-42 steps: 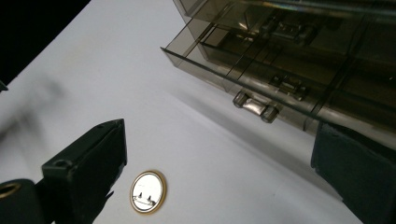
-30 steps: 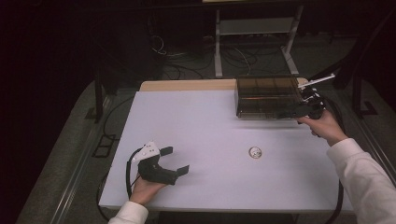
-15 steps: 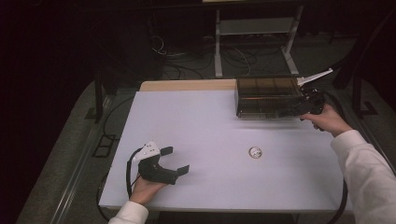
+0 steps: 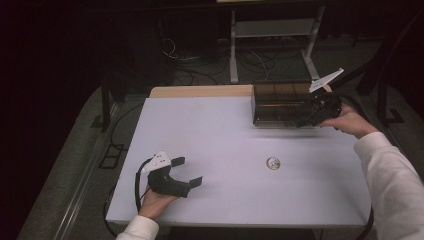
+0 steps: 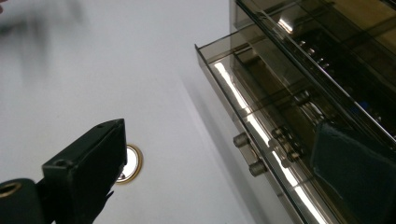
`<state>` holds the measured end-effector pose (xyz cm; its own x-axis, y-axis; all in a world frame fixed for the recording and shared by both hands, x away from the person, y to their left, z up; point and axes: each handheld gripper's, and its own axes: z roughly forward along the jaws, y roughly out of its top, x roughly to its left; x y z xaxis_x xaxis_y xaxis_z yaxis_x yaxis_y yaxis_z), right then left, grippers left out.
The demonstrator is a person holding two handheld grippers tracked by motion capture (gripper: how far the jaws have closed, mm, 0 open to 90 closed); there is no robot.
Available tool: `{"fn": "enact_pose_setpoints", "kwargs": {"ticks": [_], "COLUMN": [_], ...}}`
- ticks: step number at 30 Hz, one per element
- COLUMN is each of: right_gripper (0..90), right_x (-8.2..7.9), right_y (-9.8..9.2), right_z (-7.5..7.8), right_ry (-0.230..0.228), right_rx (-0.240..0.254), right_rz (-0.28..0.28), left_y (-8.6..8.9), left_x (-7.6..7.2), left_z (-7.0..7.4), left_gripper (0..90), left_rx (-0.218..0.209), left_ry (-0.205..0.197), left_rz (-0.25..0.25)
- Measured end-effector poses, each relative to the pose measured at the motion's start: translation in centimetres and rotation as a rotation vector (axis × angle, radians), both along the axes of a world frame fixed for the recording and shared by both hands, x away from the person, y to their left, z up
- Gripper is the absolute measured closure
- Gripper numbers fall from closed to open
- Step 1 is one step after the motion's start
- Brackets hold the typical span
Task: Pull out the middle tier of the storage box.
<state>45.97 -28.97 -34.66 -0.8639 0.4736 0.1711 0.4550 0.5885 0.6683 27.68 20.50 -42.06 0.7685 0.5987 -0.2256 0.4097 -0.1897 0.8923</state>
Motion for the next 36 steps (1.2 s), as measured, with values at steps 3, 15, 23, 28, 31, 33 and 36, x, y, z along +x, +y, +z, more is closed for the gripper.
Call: {"fn": "enact_pose_setpoints", "kwargs": {"ticks": [3,15,23,28,31,33,36], "right_gripper": [3.0,14.8,24.1,34.1,38.4,40.5,43.0], "right_x": [0.1,0.8,1.2,1.2,1.2,1.3,1.4], "right_y": [0.3,0.9,1.2,1.6,1.9,2.0,2.2], "right_z": [-0.1,-1.2,-1.8,-2.1,-2.3,-2.4,-2.5], "right_ry": [-0.011,-0.007,-0.039,-0.065,-0.080,-0.089,-0.090], "right_rx": [-0.002,-0.060,-0.083,-0.102,-0.118,-0.124,-0.129], "right_rz": [-0.003,-0.009,-0.007,0.013,0.013,0.015,0.016], "left_y": [0.0,0.0,0.1,0.1,0.1,0.1,0.1], "left_x": [0.0,0.0,0.0,0.0,0.0,-0.1,0.0], "left_z": [0.0,0.0,0.1,0.1,0.1,0.1,0.1], "left_gripper": [0.0,0.0,0.0,0.0,0.0,0.0,0.0], "left_rx": [0.003,0.000,-0.001,0.000,0.000,-0.001,0.000], "left_ry": [-0.002,-0.003,-0.005,-0.005,-0.005,-0.004,-0.005], "left_rz": [-0.001,-0.001,-0.001,-0.003,-0.004,-0.004,-0.003]}}
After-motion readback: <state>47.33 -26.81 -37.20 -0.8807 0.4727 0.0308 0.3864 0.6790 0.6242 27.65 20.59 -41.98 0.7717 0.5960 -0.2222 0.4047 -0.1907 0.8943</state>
